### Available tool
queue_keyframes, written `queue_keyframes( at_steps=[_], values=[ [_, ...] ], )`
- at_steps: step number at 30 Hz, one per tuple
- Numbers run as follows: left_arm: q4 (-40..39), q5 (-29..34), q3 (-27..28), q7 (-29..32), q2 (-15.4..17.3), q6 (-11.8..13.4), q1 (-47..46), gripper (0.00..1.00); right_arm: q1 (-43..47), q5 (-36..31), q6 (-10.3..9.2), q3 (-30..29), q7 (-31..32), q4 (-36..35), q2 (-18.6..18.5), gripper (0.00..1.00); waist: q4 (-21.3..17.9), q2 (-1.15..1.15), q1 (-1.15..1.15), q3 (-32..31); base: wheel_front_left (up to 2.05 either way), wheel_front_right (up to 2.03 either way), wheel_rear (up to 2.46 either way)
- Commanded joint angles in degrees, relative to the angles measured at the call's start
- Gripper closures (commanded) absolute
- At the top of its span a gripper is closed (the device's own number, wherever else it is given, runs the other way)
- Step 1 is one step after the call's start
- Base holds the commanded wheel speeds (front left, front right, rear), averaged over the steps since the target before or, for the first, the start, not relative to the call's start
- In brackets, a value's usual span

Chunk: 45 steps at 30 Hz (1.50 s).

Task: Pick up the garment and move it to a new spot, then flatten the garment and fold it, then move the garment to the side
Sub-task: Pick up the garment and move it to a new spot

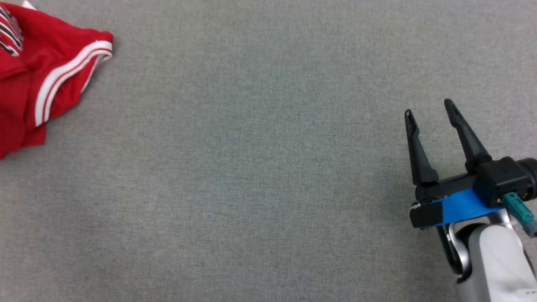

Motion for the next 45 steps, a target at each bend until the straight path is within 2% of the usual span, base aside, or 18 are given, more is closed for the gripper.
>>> queue_keyframes(
  at_steps=[1, 6, 11, 21, 27, 29, 31, 34, 41, 45],
  values=[
    [-1.00, 0.44, -0.40, -2.16, 0.31, -0.35, -1.39, 1.00, 0.96, 0.43, 0.01, 0.29, -0.70, 0.88, 0.34, 0.00, -0.55, 0.00, 0.00, -1.70, 0.00, 0.00, 0.00],
    [-5.80, 1.62, -3.37, -6.66, 0.54, -0.62, -4.46, 1.00, 1.38, 1.61, 0.01, 0.99, -2.43, 4.27, 1.12, 0.00, -1.29, 0.00, 0.00, -6.40, 0.00, 0.00, 0.00],
    [-14.88, 4.13, -7.77, -6.77, -0.29, -0.66, -7.80, 1.00, 2.42, 2.64, 0.01, 1.43, -4.11, 7.36, 1.87, 0.00, -3.17, 0.00, 0.00, -10.55, 0.00, 0.00, 0.00],
    [-36.78, 2.60, -15.59, 3.01, -6.68, -0.60, -13.76, 1.00, 2.53, 8.21, 0.01, 2.70, -6.34, 12.24, 2.22, 0.00, -11.72, 0.00, 0.00, -13.97, 0.00, 0.00, 0.00],
    [-43.60, 0.63, -19.30, 7.01, -11.32, -0.56, -14.88, 1.00, 2.12, 10.55, 0.01, 3.04, -7.02, 14.33, 2.20, 0.00, -17.23, 0.00, 0.00, -13.69, 0.00, 0.00, 0.00],
    [-44.72, 2.09, -21.24, 7.34, -12.20, -0.13, -13.58, 1.00, 2.30, 11.24, 0.01, 3.04, -7.08, 14.93, 2.23, 0.00, -18.41, 0.00, 0.00, -13.67, 0.00, 0.00, 0.00],
    [-44.71, 0.88, -22.29, 7.42, -14.18, 0.18, -11.03, 1.00, 2.29, 11.89, 0.01, 3.17, -7.09, 14.81, 2.21, 0.00, -19.29, 0.00, 0.00, -13.58, 0.00, 0.00, 0.00],
    [-44.78, 1.53, -23.56, 6.74, -14.70, 0.66, -8.64, 1.00, 2.62, 12.65, 0.01, 3.05, -7.10, 14.46, 2.21, 0.00, -19.69, 0.00, 0.00, -13.46, 0.00, 0.00, 0.00],
    [-43.57, -1.79, -25.40, 3.33, -18.32, 2.97, 7.37, 1.00, 2.98, 13.18, 0.01, 1.85, -7.12, 13.19, 2.23, 0.00, -19.03, 0.00, 0.00, -12.91, 0.00, 0.00, 0.00],
    [-41.18, -2.52, -27.70, 1.94, -18.48, 3.30, 17.41, 1.00, 2.78, 13.01, 0.01, 2.21, -7.12, 13.08, 2.20, 0.00, -18.24, 0.00, 0.00, -12.59, 0.00, 0.00, 0.00]
  ],
)
